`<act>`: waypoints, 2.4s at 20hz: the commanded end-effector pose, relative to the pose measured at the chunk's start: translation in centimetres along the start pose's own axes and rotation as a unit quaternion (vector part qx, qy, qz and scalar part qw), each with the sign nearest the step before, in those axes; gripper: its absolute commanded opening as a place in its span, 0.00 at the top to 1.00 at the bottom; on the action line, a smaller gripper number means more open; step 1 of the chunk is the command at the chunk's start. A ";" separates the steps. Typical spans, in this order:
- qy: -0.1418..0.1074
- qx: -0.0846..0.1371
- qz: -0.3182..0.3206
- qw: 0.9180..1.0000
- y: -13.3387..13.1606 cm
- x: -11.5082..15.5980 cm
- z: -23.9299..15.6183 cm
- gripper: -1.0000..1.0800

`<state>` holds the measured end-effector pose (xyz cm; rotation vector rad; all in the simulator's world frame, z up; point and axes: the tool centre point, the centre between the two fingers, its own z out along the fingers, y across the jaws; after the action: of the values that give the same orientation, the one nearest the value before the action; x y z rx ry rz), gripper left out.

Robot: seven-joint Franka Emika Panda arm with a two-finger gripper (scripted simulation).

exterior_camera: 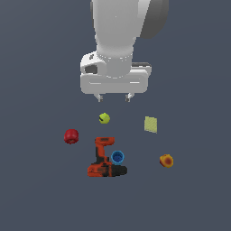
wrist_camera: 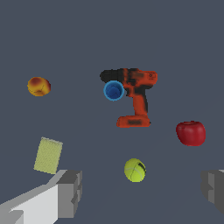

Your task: Pick up a designated object from a clutter of objects.

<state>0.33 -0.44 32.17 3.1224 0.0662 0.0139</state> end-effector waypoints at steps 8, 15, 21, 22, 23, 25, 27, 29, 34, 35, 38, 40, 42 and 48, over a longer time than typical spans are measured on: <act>0.011 0.001 -0.013 1.000 -1.4 0.3 -2.0 0.04; 0.011 0.001 -0.012 1.000 -1.6 0.4 -2.1 0.04; 0.011 0.005 0.010 1.000 -2.3 1.2 -1.5 0.04; 0.010 0.006 0.016 1.000 -2.5 1.5 -1.3 0.04; 0.010 0.007 0.021 1.000 -2.7 1.7 -1.1 0.04; 0.009 0.010 0.035 0.999 -3.2 2.2 -0.7 0.04; 0.008 0.012 0.050 0.999 -3.7 2.7 -0.2 0.04; 0.007 0.015 0.068 0.998 -4.3 3.3 0.4 0.04; 0.003 0.021 0.120 0.993 -6.1 5.1 2.2 0.04; 0.002 0.022 0.131 0.991 -6.5 5.4 2.6 0.04; -0.001 0.025 0.163 0.986 -7.7 6.4 3.9 0.04; -0.003 0.026 0.185 0.982 -8.6 7.1 4.7 0.04; -0.004 0.027 0.207 0.978 -9.4 7.7 5.6 0.04; -0.010 0.028 0.270 0.962 -12.0 9.3 8.4 0.04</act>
<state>8.82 11.11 24.34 3.0937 -0.7413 -0.0074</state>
